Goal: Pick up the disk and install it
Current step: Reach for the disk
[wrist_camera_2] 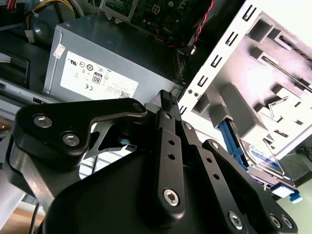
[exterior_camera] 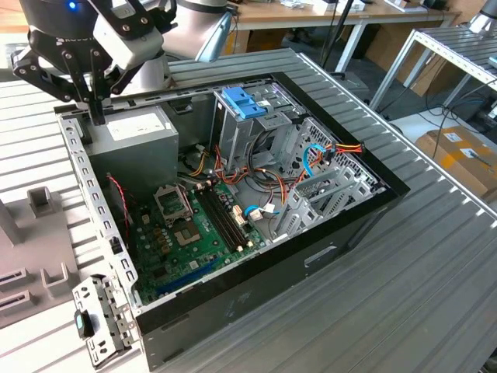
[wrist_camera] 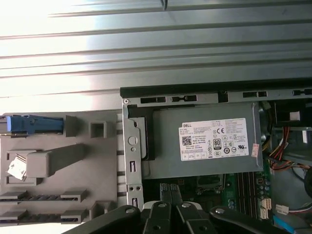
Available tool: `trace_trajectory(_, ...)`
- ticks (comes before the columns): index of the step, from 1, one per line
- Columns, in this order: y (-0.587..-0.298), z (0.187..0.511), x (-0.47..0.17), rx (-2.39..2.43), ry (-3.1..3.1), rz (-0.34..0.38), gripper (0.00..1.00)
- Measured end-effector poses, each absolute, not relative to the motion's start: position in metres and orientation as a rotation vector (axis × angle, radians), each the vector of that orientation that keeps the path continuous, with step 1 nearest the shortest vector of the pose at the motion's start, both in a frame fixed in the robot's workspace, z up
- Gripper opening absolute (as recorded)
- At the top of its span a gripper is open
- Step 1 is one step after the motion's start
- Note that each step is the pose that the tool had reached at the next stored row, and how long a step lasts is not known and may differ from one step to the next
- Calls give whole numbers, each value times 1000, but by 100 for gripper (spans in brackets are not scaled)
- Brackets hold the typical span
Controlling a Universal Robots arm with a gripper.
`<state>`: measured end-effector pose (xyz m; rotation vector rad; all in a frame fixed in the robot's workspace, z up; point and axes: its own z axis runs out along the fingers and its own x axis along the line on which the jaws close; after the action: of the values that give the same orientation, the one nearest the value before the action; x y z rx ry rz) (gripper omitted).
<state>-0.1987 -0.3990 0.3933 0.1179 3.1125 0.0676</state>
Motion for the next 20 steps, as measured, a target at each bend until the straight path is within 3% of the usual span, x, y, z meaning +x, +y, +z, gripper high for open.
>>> trace_trajectory(20,-399,393,-207,118,3112,68,11)
